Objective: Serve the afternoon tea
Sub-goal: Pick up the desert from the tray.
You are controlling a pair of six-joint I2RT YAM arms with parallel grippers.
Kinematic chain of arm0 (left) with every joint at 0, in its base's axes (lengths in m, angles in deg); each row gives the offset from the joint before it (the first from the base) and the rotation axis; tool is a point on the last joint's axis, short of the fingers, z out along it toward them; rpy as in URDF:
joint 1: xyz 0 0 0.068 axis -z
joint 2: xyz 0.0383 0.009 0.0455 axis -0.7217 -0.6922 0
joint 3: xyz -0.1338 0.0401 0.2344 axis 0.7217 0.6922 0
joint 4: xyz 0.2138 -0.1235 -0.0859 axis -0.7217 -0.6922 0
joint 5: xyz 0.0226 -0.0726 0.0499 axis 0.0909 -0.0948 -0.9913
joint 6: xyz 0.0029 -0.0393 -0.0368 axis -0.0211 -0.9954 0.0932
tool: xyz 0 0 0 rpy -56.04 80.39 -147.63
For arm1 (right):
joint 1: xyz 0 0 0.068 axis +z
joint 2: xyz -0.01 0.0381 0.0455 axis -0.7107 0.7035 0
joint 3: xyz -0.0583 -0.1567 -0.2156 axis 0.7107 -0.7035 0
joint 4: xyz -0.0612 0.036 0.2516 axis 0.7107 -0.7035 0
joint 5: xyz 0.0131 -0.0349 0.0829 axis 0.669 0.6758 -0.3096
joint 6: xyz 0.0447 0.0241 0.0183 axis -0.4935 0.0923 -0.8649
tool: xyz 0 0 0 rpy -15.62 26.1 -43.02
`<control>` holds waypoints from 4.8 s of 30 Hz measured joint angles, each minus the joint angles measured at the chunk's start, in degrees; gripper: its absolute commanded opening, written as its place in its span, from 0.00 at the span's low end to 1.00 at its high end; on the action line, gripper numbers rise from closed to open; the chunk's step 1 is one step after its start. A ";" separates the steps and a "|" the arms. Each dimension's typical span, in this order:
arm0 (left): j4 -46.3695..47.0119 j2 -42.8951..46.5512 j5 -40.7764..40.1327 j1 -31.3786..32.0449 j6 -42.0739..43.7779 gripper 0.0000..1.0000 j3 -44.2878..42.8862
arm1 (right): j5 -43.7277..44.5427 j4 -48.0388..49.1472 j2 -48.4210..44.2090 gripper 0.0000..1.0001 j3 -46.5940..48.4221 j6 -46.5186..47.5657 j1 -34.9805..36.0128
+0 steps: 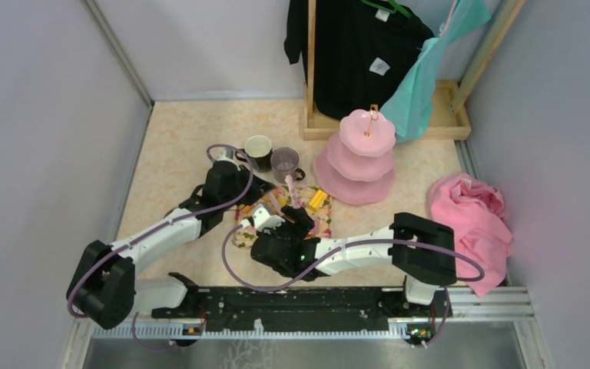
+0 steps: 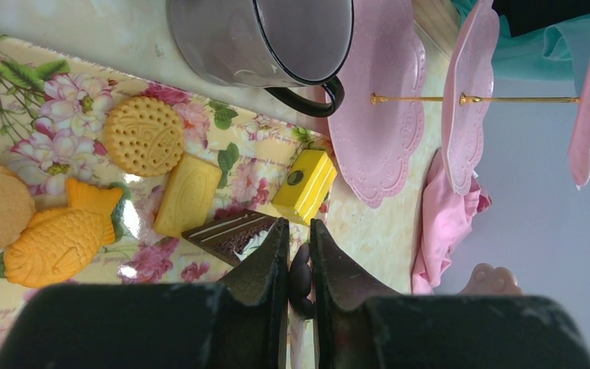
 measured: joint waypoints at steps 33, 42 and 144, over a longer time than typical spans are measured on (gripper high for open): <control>-1.81 7.91 -7.26 -0.02 1.81 0.76 0.98 | -9.90 -10.78 -12.09 0.46 -0.02 -6.45 -2.93; -2.03 12.17 -10.47 -0.44 2.97 0.80 2.03 | -16.46 -22.53 -19.69 0.46 -0.83 -14.88 -3.96; 1.90 16.70 -9.03 -0.76 2.10 0.80 10.34 | -42.60 -22.18 -24.92 0.29 -17.38 -32.22 -9.42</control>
